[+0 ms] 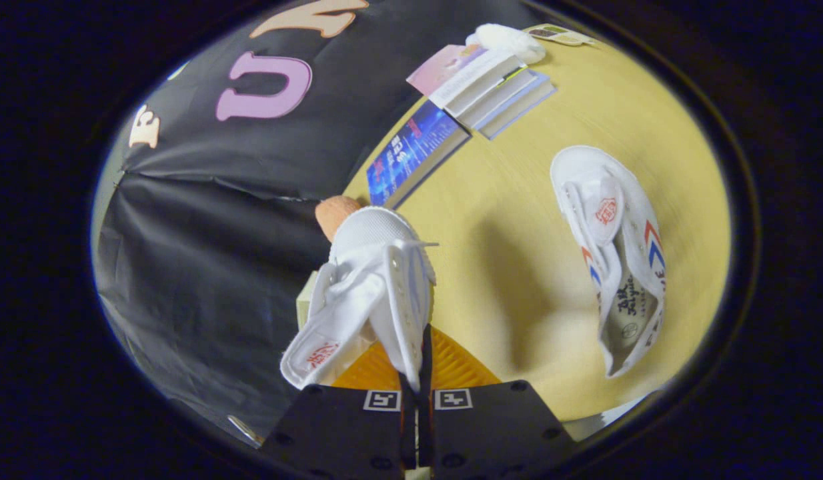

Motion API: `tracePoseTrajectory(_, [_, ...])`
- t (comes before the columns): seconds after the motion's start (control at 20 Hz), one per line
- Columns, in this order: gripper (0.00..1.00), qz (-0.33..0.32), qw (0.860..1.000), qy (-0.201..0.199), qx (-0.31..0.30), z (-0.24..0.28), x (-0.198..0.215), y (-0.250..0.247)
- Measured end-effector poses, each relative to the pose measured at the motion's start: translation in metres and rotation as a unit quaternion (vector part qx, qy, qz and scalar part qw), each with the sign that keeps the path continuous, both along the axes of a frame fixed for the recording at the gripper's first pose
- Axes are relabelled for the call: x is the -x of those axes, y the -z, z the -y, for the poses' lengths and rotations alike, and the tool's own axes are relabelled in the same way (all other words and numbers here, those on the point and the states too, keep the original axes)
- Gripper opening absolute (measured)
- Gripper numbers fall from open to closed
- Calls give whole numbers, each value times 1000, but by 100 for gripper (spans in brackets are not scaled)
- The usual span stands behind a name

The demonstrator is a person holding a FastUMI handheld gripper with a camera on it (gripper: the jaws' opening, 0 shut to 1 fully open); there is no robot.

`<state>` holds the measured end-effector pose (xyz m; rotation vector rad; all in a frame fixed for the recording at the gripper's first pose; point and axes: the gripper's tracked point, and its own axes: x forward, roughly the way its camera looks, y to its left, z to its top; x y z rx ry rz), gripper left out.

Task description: Open the storage box then place both shoes into the box .Put the left shoe in first, then the right shoe, with the right side of both shoes facing outward in a uniform manner.

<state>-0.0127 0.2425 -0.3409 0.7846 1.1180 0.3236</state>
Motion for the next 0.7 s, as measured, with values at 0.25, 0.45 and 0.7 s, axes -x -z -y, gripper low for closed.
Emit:
tracePoseTrajectory(0.25, [4,58,998,24,-7,-23,-5,-64])
tracePoseTrajectory(0.45, [4,89,996,13,-22,-69,0,-104])
tracePoseTrajectory(0.7, [4,87,996,-3,-9,-136,8,-102])
